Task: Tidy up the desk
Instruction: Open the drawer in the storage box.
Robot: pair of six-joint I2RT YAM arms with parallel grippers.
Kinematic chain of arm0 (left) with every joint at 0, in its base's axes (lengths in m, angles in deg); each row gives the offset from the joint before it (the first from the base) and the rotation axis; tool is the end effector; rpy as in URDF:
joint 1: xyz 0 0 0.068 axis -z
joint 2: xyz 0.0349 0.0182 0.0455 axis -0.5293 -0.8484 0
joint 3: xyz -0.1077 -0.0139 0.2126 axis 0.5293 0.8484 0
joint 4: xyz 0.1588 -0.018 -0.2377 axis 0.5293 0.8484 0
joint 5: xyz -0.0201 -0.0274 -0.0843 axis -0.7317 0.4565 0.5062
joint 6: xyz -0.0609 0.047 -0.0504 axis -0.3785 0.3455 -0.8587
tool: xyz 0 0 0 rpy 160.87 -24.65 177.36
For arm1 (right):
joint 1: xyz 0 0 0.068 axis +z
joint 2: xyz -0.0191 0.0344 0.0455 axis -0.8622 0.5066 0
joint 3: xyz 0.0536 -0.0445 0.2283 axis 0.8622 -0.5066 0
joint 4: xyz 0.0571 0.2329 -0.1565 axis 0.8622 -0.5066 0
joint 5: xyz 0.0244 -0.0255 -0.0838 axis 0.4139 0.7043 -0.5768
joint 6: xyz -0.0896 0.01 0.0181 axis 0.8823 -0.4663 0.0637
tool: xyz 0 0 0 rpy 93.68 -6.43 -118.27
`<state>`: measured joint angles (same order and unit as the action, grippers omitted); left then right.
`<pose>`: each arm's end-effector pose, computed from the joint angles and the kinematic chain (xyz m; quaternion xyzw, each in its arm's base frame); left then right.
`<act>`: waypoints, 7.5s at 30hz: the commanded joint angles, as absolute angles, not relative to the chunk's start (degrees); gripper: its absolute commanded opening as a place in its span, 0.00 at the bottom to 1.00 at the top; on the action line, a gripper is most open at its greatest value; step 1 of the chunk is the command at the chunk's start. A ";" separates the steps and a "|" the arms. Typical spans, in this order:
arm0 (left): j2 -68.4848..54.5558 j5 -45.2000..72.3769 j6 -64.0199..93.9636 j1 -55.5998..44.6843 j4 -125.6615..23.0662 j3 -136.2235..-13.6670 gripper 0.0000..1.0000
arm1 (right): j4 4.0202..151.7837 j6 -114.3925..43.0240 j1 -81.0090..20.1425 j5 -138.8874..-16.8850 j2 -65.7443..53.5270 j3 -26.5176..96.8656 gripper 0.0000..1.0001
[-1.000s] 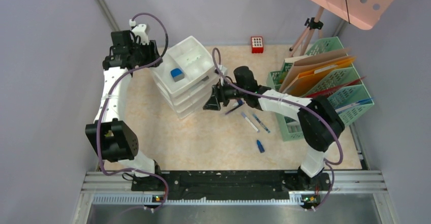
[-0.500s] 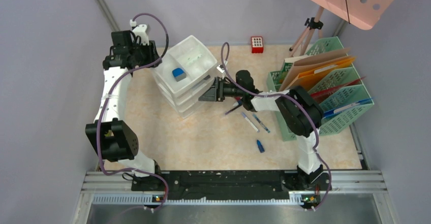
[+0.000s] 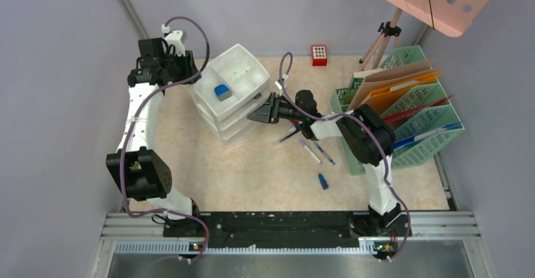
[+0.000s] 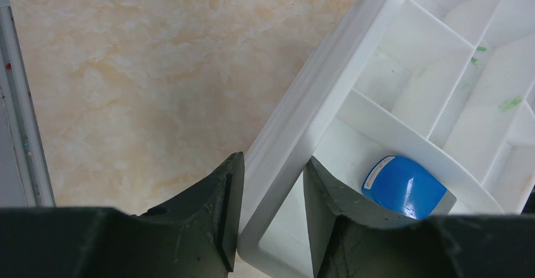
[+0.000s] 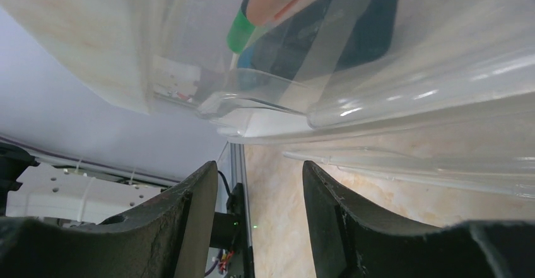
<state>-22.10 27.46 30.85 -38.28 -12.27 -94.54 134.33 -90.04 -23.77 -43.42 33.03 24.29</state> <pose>0.4153 0.0147 0.3201 0.0722 0.8747 -0.1286 0.4617 0.3518 0.3218 0.1223 -0.1041 0.6977 0.6635 0.2492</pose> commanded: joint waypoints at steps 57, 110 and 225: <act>-23.31 29.23 28.67 -37.98 -12.61 -95.89 0.40 | 165.68 -115.32 -25.38 -45.30 47.42 30.68 0.45; -25.46 32.50 49.26 -38.02 7.77 -107.99 0.00 | 156.69 -103.89 -29.97 -44.63 37.73 23.24 0.45; -23.10 27.26 50.38 -38.04 4.27 -106.68 0.00 | 171.29 -115.31 -29.48 -39.25 41.18 23.56 0.40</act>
